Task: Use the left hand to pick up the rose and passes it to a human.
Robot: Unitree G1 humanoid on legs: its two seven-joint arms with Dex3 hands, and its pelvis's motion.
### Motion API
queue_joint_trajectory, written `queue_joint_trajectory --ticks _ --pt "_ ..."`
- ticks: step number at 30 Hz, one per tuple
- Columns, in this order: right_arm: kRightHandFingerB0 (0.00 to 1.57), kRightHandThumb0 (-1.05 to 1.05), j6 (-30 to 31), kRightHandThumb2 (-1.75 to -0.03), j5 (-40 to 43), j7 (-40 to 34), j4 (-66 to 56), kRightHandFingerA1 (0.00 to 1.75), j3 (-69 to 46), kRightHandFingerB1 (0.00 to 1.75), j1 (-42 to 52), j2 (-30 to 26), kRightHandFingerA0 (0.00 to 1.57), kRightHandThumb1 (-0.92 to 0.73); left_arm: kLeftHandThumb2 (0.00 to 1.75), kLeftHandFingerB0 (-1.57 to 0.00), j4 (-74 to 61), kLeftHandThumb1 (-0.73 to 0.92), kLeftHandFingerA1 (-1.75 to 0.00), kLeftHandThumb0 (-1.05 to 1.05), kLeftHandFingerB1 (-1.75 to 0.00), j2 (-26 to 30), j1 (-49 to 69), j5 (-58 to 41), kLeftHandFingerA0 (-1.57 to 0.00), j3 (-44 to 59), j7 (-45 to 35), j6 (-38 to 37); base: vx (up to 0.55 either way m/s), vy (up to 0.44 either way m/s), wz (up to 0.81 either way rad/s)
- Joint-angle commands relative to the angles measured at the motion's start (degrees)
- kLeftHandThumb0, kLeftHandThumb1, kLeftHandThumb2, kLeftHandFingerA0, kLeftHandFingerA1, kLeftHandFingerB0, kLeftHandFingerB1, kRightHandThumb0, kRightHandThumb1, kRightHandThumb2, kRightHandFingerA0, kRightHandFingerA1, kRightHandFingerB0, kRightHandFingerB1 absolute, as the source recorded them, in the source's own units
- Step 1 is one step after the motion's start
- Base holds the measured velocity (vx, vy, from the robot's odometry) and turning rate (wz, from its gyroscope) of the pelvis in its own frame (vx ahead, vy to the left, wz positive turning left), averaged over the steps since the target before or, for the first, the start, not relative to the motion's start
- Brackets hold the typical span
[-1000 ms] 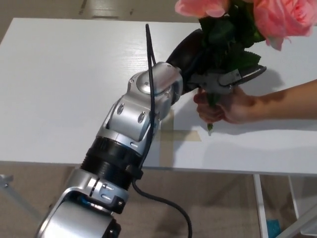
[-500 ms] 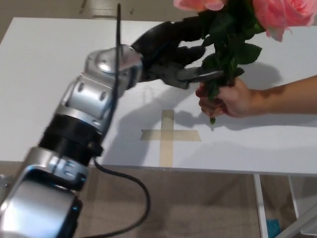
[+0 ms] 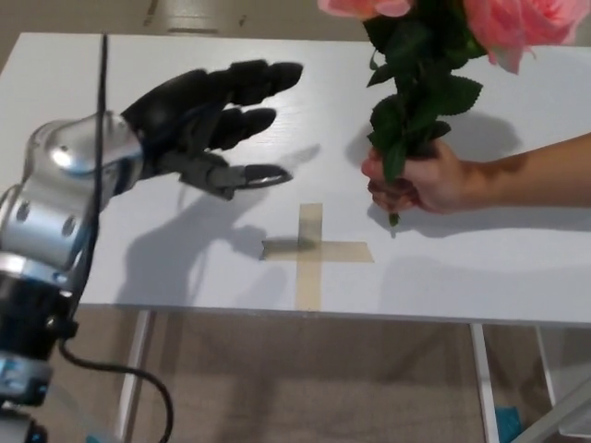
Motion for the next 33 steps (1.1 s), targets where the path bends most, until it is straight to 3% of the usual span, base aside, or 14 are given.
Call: queue_joint_trajectory --ticks 1,4,5,9,10,11,12,13,18,19,25,26,27,33 --pt "0.50 -0.35 -0.5 -0.61 -1.1 -0.5 0.4 0.43 0.8 0.38 3.1 0.1 0.64 -0.71 0.83 0.00 -12.0 0.41 0.00 -0.75 -0.09 6.8 13.7 -4.7 0.00 7.6 -6.5 -6.8 0.00 0.000 0.00" --pt "0.50 -0.35 -0.5 -0.61 -1.0 -0.5 0.3 0.43 0.9 0.38 3.2 0.1 0.64 -0.71 0.83 0.00 -13.5 0.41 0.00 -0.75 -0.09 6.8 14.8 -4.7 0.00 8.3 -6.7 -6.4 0.00 0.000 0.00" --pt "0.50 -0.35 -0.3 -0.61 -1.2 -0.9 0.3 0.43 1.0 0.38 3.2 0.2 0.64 -0.70 0.81 0.00 -22.5 0.35 -0.18 -0.62 -0.25 8.7 24.0 -9.0 0.00 14.0 -8.8 -8.1 0.00 0.000 0.00" --pt "0.50 -0.35 -0.3 -0.61 -1.4 -1.2 0.3 0.43 0.9 0.38 3.1 0.2 0.64 -0.70 0.78 -0.03 -35.6 0.37 -0.26 -0.59 -0.33 10.2 36.8 -14.1 -0.03 21.4 -11.4 -7.4 0.00 0.000 0.00" --pt "0.51 -0.35 -0.3 -0.62 -1.4 -1.1 0.4 0.43 0.9 0.38 3.3 0.0 0.65 -0.70 0.80 0.00 -39.5 0.19 -0.47 -0.30 -0.46 9.6 42.5 -15.8 0.00 24.0 -12.4 -7.9 0.00 0.000 0.00" --pt "0.51 -0.35 -0.3 -0.62 -1.5 -0.8 0.5 0.43 0.9 0.38 3.6 -0.3 0.65 -0.70 0.80 0.00 -45.1 0.19 -0.47 -0.30 -0.46 8.7 51.0 -18.5 0.00 27.8 -13.9 -8.6 0.00 0.000 0.00" --pt "0.51 -0.35 -0.3 -0.62 -1.5 -0.9 0.5 0.43 0.8 0.38 3.6 -0.2 0.65 -0.70 0.54 -0.19 -45.9 0.42 -0.30 -0.54 -0.28 8.3 52.8 -19.2 -0.21 28.8 -14.5 -9.0 0.00 0.000 0.00" --pt "0.52 -0.35 -0.2 -0.62 -1.5 -0.9 0.5 0.43 0.7 0.38 3.5 -0.2 0.65 -0.70 0.81 -0.06 -47.2 0.19 -0.50 -0.27 -0.49 7.5 56.5 -20.7 -0.06 30.7 -15.8 -9.9 0.00 0.000 0.00" --pt "0.51 -0.35 -0.3 -0.62 -1.4 -0.9 0.4 0.43 0.5 0.38 3.5 -0.3 0.65 -0.71 0.81 -0.11 -47.6 0.18 -0.51 -0.25 -0.50 4.4 67.5 -24.2 -0.11 34.5 -19.4 -12.2 0.00 0.000 0.00" --pt "0.51 -0.34 -0.2 -0.61 -1.3 -0.7 0.4 0.43 0.3 0.38 3.2 -0.6 0.65 -0.71 0.53 -0.28 -46.0 0.40 -0.32 -0.51 -0.30 3.1 70.0 -24.7 -0.30 34.6 -20.0 -13.0 0.00 0.000 0.00" --pt "0.50 -0.34 -0.8 -0.62 -1.3 -1.1 0.3 0.43 0.0 0.38 3.4 -0.7 0.65 -0.71 0.65 -0.32 -29.9 0.36 -0.40 -0.59 -0.38 -3.6 72.4 -18.7 -0.35 30.4 -17.1 -19.5 0.00 0.000 0.00" --pt "0.51 -0.34 -0.8 -0.62 -1.3 -1.2 0.2 0.43 -0.1 0.38 3.4 -0.7 0.66 -0.71 0.53 -0.36 -27.7 0.40 -0.35 -0.54 -0.32 -4.3 72.2 -17.1 -0.40 30.0 -15.3 -19.6 0.00 0.000 0.00" --pt "0.50 -0.34 -0.8 -0.62 -1.2 -1.4 0.2 0.43 -0.2 0.38 3.3 -0.8 0.66 -0.71 0.66 -0.34 -25.0 0.35 -0.41 -0.59 -0.39 -5.1 71.6 -15.0 -0.37 29.4 -12.8 -19.6 0.00 0.000 0.00" --pt "0.46 -0.35 -0.8 -0.61 -0.5 -3.5 0.1 0.42 -1.4 0.36 3.1 -0.5 0.65 -0.70 0.56 -0.38 3.1 0.39 -0.35 -0.61 -0.34 -8.1 58.7 -0.2 -0.35 24.8 9.2 -16.8 0.00 0.000 0.01"
